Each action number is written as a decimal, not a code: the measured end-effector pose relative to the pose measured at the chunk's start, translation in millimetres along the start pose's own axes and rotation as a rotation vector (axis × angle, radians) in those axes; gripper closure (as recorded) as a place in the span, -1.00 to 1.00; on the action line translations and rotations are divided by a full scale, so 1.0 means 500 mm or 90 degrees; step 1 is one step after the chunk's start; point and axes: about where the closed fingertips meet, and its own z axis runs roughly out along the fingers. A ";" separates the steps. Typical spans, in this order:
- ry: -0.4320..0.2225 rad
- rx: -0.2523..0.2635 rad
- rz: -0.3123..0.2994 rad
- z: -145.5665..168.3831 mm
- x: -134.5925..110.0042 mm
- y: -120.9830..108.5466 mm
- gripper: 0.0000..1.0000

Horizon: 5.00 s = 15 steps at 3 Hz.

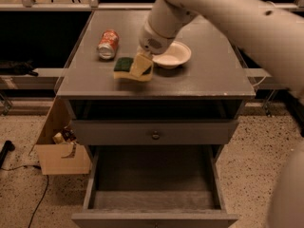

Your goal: Place sponge into middle drawer

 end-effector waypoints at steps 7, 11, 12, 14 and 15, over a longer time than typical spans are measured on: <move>0.005 -0.007 0.239 -0.165 0.341 0.366 1.00; 0.005 -0.052 0.288 0.112 0.404 0.429 1.00; -0.007 -0.018 0.289 0.158 0.406 0.419 1.00; -0.008 -0.017 0.297 0.183 0.412 0.414 1.00; 0.003 -0.030 0.306 0.219 0.424 0.415 1.00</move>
Offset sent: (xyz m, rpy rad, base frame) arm -0.1559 -0.1740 0.1226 -0.0732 -0.0609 -0.2388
